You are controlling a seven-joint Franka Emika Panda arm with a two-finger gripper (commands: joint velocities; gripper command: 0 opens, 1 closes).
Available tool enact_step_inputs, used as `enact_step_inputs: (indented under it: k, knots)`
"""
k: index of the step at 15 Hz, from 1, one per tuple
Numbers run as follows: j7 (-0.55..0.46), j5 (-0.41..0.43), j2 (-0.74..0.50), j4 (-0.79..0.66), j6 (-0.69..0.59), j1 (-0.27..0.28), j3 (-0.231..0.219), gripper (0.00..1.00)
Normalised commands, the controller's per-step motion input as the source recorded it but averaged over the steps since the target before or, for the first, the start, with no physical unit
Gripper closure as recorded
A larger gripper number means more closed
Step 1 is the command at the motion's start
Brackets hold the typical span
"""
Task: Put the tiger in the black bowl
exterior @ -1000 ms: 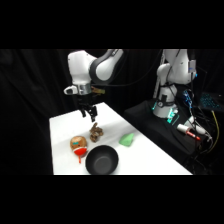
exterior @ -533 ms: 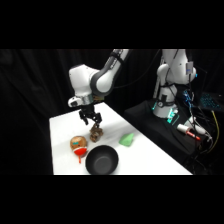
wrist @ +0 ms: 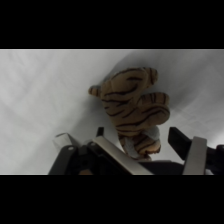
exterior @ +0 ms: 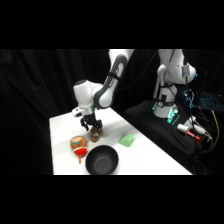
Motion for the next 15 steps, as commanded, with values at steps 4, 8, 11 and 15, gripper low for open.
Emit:
enact_step_inputs:
  k: [4, 8, 11, 15]
  knots:
    - [-0.19, -0.148, 0.21, 0.2, 0.11, -0.083, 0.062, 0.27]
    - [-0.09, -0.146, 0.02, 0.13, 0.0, -0.041, 0.034, 0.48]
    - [-0.01, -0.155, -0.19, 0.04, -0.16, 0.024, -0.011, 0.73]
    - [0.22, -0.181, -0.32, 0.03, -0.45, 0.141, -0.121, 0.97]
